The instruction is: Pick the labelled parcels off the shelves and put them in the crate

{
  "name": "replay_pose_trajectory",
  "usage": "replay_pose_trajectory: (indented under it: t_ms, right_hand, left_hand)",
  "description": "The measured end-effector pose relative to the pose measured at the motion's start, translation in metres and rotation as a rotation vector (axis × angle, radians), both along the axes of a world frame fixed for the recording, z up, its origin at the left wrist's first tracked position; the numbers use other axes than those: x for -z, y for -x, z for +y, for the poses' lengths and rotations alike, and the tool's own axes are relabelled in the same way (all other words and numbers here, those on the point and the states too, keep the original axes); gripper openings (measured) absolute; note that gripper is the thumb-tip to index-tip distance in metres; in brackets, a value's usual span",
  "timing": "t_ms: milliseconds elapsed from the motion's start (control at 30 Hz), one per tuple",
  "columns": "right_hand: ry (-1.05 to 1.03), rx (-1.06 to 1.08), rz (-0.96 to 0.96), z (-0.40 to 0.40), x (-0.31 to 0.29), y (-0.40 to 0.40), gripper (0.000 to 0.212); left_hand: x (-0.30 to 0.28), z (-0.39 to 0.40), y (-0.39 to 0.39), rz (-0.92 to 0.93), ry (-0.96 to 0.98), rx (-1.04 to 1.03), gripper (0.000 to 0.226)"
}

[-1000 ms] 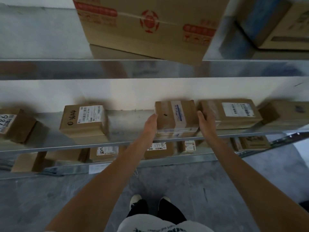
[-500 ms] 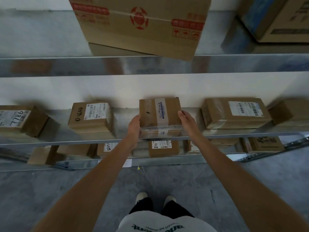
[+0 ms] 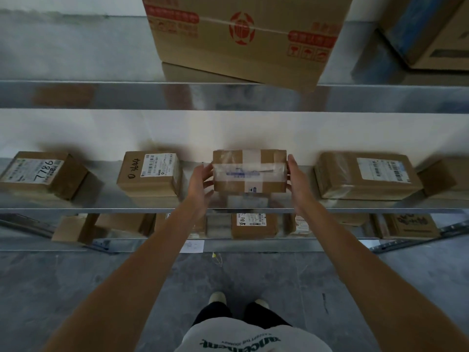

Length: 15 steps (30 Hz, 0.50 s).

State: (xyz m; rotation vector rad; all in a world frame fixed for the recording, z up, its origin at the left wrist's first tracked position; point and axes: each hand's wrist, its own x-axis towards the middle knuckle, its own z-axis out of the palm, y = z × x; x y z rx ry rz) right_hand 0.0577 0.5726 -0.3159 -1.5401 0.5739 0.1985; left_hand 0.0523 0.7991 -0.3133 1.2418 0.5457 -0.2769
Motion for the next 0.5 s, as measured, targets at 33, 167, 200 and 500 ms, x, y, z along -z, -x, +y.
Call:
replay_pose_trajectory:
  t_ms: [33,167,200,500]
  right_hand:
    - [-0.013,-0.013,-0.002,-0.001,-0.001,0.000,0.055]
    - [-0.072,-0.075,-0.014,-0.007,-0.007,0.002,0.062]
    - [-0.067,-0.086,-0.019,-0.008,-0.008,0.004,0.060]
    - [0.072,-0.124,-0.004,-0.003,-0.007,0.016,0.053]
  left_hand:
    - [0.000,-0.001,-0.002,0.002,0.005,0.010,0.039]
    - [-0.001,0.001,-0.005,0.039,0.002,0.027,0.046]
    - [-0.001,0.002,-0.005,0.035,0.007,0.039,0.048]
    - [-0.010,0.003,-0.002,-0.032,-0.135,0.104,0.047]
